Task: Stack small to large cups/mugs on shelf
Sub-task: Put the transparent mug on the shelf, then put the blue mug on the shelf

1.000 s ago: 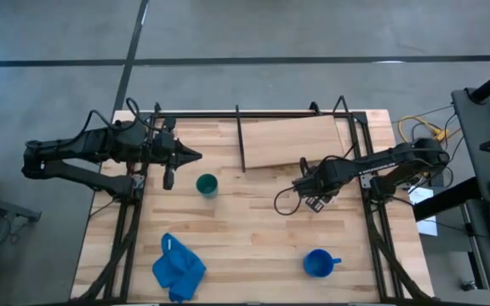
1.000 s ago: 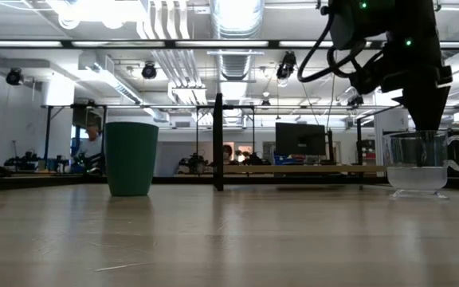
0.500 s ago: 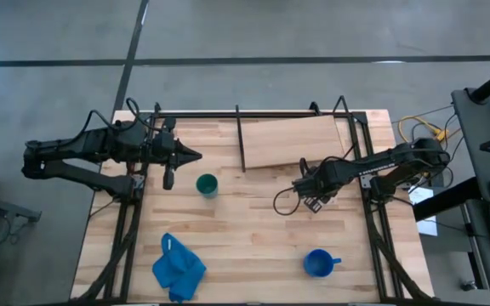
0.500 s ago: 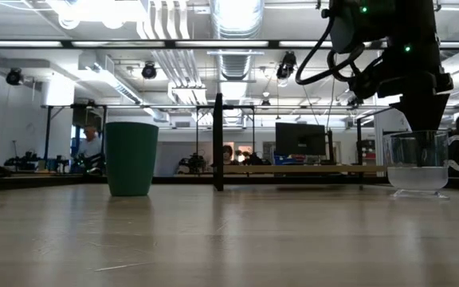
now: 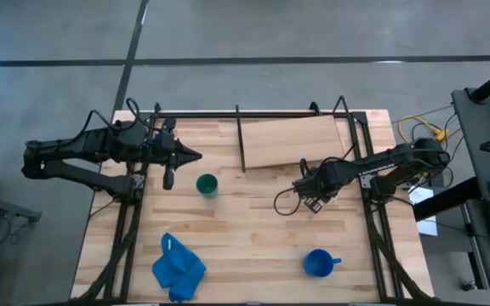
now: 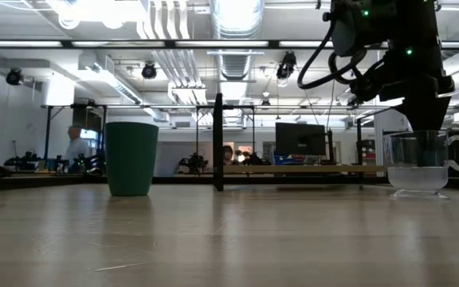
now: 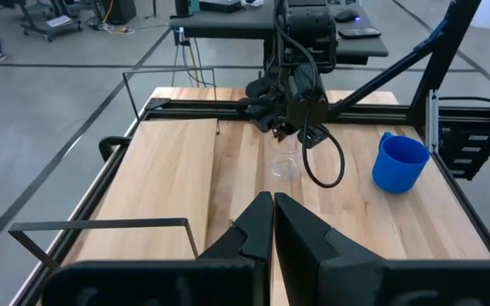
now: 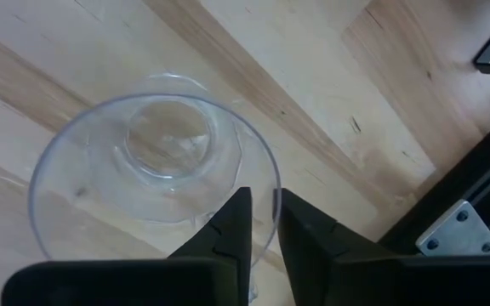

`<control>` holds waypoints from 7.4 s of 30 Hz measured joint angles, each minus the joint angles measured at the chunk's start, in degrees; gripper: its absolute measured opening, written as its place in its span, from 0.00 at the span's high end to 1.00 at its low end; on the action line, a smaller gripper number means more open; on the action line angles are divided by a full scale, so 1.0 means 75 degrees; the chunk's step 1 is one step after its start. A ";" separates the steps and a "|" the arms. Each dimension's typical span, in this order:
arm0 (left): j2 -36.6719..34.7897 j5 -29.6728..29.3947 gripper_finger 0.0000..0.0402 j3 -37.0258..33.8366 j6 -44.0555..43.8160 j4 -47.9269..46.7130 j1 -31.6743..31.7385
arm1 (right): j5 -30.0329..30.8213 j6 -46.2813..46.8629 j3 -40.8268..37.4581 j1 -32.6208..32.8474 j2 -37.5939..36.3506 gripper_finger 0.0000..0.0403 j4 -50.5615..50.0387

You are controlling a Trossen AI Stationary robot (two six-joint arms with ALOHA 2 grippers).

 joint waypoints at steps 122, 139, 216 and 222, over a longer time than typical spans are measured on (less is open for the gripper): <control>0.0000 -0.0064 1.00 0.0014 -0.0023 0.0588 0.0003 | -0.0831 -0.6353 1.0433 -0.4737 0.5795 0.98 -0.1973; 0.0003 -0.0064 1.00 0.0003 -0.0020 0.0578 0.0004 | -0.0836 -0.6323 1.0398 -0.4727 0.6098 0.98 -0.1906; 0.0003 -0.0061 1.00 0.0003 -0.0943 0.0544 0.0006 | -0.1266 -0.5555 1.0716 -0.4054 0.4699 0.88 -0.2745; 0.0003 -0.0055 1.00 -0.0002 -0.1228 0.0364 0.0006 | -0.1201 -0.5544 1.0716 -0.3674 0.4066 0.88 -0.2746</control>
